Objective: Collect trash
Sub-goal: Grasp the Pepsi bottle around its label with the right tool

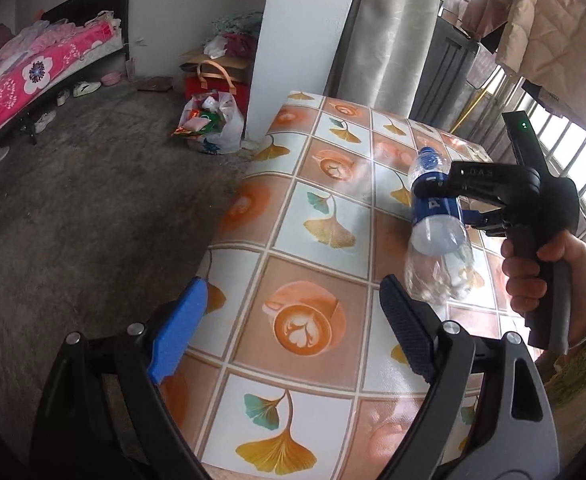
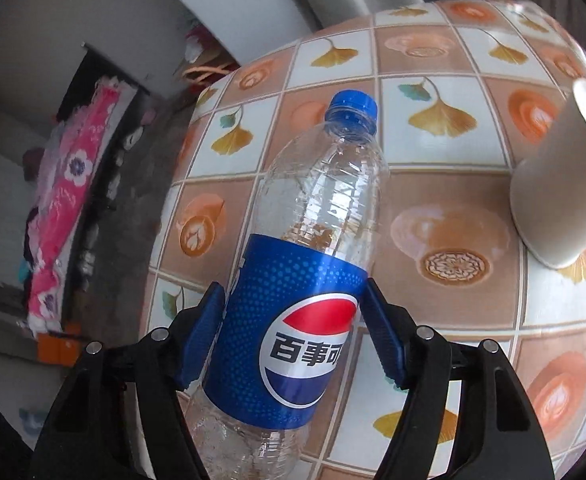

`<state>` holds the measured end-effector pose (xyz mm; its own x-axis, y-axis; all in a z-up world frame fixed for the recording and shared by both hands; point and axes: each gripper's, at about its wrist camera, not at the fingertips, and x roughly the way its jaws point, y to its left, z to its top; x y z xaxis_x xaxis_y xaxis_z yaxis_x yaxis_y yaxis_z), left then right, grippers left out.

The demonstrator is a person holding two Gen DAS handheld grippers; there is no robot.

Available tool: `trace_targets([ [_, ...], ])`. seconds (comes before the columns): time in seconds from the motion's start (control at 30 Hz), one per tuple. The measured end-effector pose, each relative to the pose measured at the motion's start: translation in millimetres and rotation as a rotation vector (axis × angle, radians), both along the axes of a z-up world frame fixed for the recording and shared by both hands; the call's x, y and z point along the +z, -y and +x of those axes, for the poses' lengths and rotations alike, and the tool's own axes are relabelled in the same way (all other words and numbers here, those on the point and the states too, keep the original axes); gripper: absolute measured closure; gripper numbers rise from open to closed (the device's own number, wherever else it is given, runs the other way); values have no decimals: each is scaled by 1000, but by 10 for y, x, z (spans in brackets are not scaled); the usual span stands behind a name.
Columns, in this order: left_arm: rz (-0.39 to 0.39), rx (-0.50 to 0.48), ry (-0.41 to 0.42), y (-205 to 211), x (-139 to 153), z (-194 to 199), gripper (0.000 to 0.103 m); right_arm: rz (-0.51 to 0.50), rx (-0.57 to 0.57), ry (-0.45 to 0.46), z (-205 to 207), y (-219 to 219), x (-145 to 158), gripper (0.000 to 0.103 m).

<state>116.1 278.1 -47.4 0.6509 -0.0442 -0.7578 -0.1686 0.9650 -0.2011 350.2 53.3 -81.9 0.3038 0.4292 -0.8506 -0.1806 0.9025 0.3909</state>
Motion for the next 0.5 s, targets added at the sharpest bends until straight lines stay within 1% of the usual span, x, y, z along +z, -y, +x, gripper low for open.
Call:
trace_targets([
  [0.1,6,7,2,-20,2,10,19,-70,128,33,-178,-107,38,36],
  [0.23,0,18,-3,-49,-11,21,19,-86,229,30,-531,-42,43,37],
  [0.37,-6,18,-8,-9,3,40,20,-87,271,16,-1006,200,58,38],
  [0.5,-5,-16,14,123,73,88,20,-97,254,12,-1516,569,68,38],
])
